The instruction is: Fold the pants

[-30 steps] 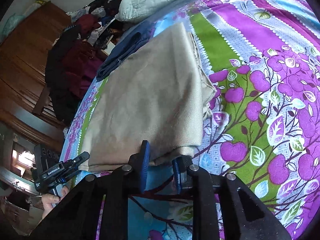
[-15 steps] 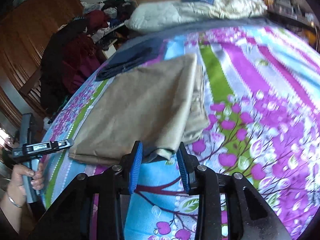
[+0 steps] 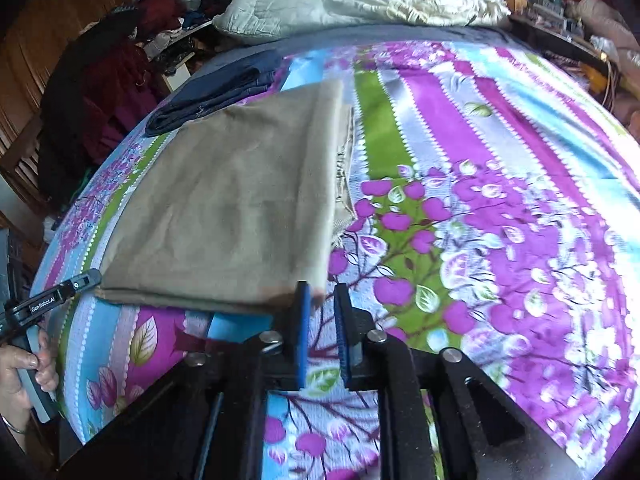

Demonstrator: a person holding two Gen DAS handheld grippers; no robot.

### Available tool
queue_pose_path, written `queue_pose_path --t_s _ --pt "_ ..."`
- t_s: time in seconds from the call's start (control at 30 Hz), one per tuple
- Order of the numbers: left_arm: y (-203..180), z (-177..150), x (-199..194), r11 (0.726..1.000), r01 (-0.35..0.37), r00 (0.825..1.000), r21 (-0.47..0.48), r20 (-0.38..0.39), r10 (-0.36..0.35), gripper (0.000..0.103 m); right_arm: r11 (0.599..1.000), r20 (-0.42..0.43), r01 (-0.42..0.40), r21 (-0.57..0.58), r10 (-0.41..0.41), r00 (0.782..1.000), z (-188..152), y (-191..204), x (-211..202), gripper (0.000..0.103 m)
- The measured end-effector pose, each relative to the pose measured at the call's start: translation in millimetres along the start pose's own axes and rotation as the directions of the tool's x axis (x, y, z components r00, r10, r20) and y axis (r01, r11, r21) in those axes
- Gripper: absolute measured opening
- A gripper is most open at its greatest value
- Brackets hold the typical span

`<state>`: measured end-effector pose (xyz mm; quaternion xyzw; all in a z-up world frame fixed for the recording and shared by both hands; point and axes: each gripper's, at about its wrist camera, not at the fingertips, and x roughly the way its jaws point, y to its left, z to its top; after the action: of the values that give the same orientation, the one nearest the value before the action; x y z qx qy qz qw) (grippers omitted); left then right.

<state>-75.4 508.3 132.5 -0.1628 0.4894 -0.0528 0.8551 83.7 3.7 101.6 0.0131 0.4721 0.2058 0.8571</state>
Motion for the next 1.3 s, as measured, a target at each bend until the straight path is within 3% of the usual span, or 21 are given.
queue_pose_path --t_s 0.03,0.07,0.1,0.13,0.23,0.3,0.33,0.37,0.4,0.43,0.53,0.8,1.3 --pt "-9 -4 -10 0.995 -0.087 0.996 0.038 0.014 0.087 0.023 0.999 -0.004 -0.034 0.011 0.034 0.999 -6 5 -13 0.047" --pt "-20 -9 -17 0.984 -0.165 0.986 0.065 0.023 0.164 0.036 0.998 -0.011 -0.057 0.017 0.057 0.998 -13 12 -23 0.055" --pt "-30 -17 -24 0.975 -0.212 0.977 0.074 0.032 0.210 0.069 0.998 -0.014 -0.058 0.004 0.058 0.998 -21 21 -31 0.068" --pt "-42 -30 -32 0.968 -0.241 0.970 0.073 0.049 0.238 0.091 0.999 -0.017 -0.032 -0.021 0.032 0.999 -31 31 -34 0.073" --pt "-67 -67 -42 0.961 -0.244 0.966 0.130 0.118 0.229 0.097 0.993 -0.083 0.100 -0.058 -0.104 0.991 -64 51 -11 0.074" --pt "-76 -82 -26 0.937 -0.309 0.950 0.165 0.098 0.296 0.103 0.987 -0.133 0.151 -0.048 -0.156 0.979 -83 47 18 0.076" --pt "-76 -89 -11 0.923 -0.342 0.940 0.177 0.051 0.338 0.103 0.984 -0.035 0.166 -0.062 -0.168 0.985 -86 49 17 0.089" --pt "-74 -92 7 0.908 -0.377 0.923 0.180 -0.009 0.385 0.103 0.979 -0.013 0.191 -0.075 -0.192 0.981 -89 51 19 0.097" --pt "-71 -97 3 0.921 -0.370 0.929 0.122 0.056 0.365 0.103 0.977 -0.032 0.200 -0.075 -0.203 0.979 -89 52 23 0.103" --pt "-68 -98 -3 0.928 -0.364 0.930 0.083 0.091 0.357 0.103 0.977 -0.039 0.199 -0.074 -0.203 0.978 -87 52 24 0.103" --pt "-61 -91 -2 0.939 -0.338 0.941 0.069 0.060 0.334 0.103 0.981 -0.036 0.185 -0.054 -0.187 0.982 -84 50 25 0.103" --pt "-60 -90 2 0.944 -0.321 0.947 0.073 0.054 0.317 0.103 0.980 -0.028 0.189 -0.062 -0.190 0.981 -89 49 30 0.103" --pt "-68 -89 8 0.938 -0.337 0.941 0.083 0.060 0.333 0.103 0.980 -0.023 0.190 -0.062 -0.192 0.981 -90 49 29 0.103"
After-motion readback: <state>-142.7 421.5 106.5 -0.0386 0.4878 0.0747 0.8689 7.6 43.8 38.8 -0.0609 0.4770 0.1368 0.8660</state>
